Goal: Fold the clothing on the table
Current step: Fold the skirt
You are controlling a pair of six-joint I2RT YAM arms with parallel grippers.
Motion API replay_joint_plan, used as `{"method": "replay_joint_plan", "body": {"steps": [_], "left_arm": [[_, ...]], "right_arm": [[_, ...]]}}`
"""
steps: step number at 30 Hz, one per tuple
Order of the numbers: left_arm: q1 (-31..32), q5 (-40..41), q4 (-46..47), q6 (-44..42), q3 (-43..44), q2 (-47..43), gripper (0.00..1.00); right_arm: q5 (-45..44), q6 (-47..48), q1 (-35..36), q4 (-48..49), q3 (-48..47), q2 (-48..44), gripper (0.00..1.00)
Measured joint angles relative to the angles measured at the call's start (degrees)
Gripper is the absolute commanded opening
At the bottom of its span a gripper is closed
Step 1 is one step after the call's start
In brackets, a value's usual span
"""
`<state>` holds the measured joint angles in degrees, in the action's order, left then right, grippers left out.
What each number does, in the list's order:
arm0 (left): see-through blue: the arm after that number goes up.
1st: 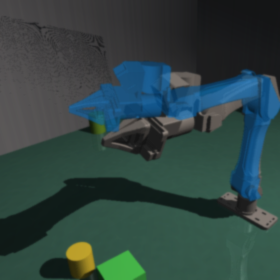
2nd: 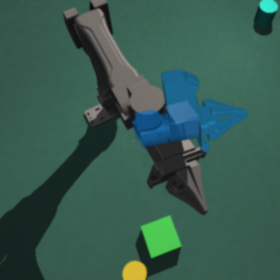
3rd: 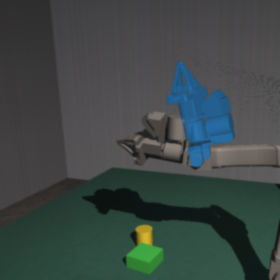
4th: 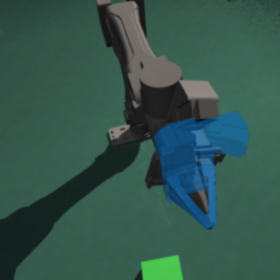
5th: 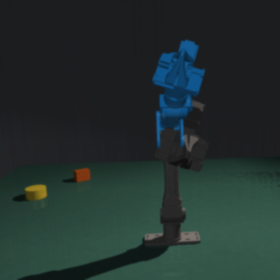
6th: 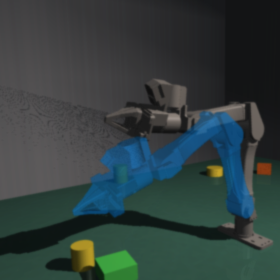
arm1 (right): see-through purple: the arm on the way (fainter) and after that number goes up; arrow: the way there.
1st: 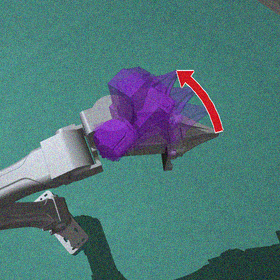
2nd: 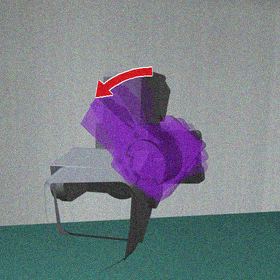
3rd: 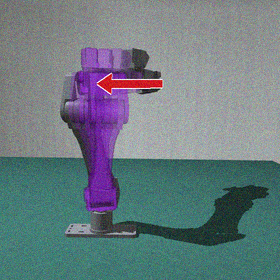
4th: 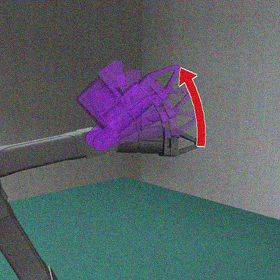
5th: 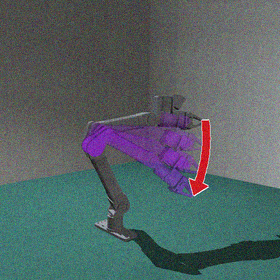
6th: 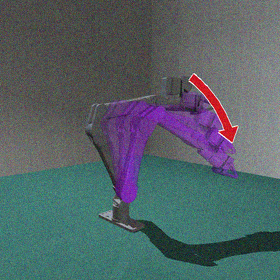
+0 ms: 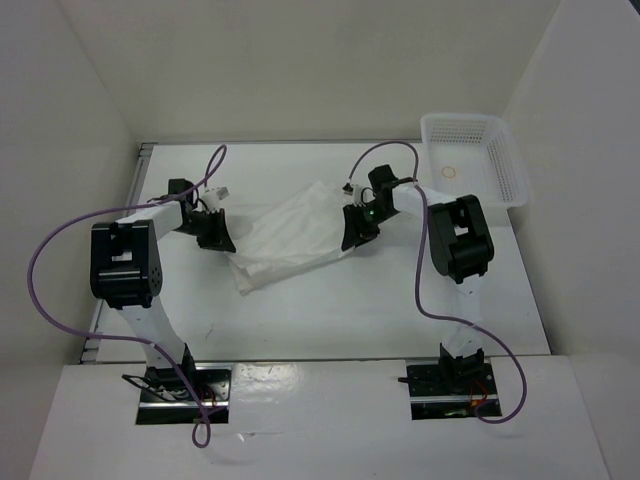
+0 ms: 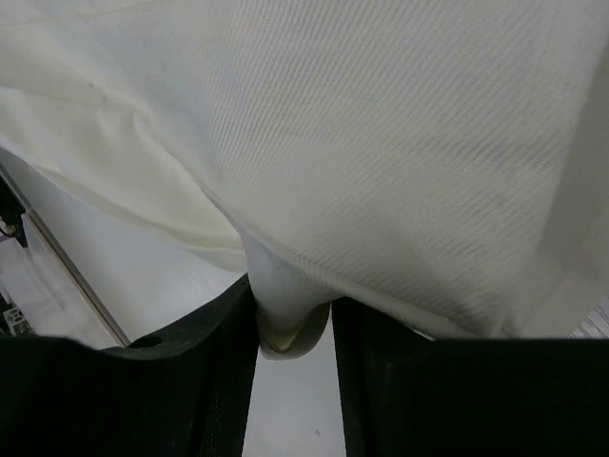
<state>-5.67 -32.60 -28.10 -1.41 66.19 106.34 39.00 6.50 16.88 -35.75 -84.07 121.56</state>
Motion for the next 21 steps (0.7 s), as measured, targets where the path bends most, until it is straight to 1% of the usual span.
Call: {"method": "replay_joint_plan", "body": {"steps": [1,4,5,8,13,16,18,21], "left_arm": [[0.00,0.00,0.02,-0.02,-0.04,0.00,0.01],[0.11,-0.07,0.07,0.00,-0.26,0.00,0.01],[0.15,-0.09,0.07,0.02,-0.33,0.00,0.01],[0.31,-0.11,0.07,0.02,-0.35,0.00,0.01],[0.63,-1.03,0.04,0.09,-0.35,0.00,0.01],[0.90,-2.01,0.07,0.13,-0.35,0.00,0.01],[0.98,-2.19,0.09,0.11,-0.35,0.00,0.01],[0.90,-1.95,0.09,0.04,-0.35,0.00,0.01]], "right_arm": [[-0.11,-0.26,0.09,0.04,-0.02,0.26,0.29],[-1.16,-0.61,0.20,0.13,-0.04,0.70,0.16],[-1.66,-0.70,0.24,0.13,-0.02,0.70,0.09],[-3.30,-0.92,0.39,0.22,0.13,0.28,0.01],[-11.21,-0.52,1.22,0.17,0.20,-1.86,0.00],[-17.64,0.74,2.93,-0.59,-1.20,-3.50,0.00],[-22.45,1.75,4.90,-1.11,-3.06,-4.85,0.00],[-30.14,3.54,9.97,-2.05,-6.88,-6.84,0.00]]}}
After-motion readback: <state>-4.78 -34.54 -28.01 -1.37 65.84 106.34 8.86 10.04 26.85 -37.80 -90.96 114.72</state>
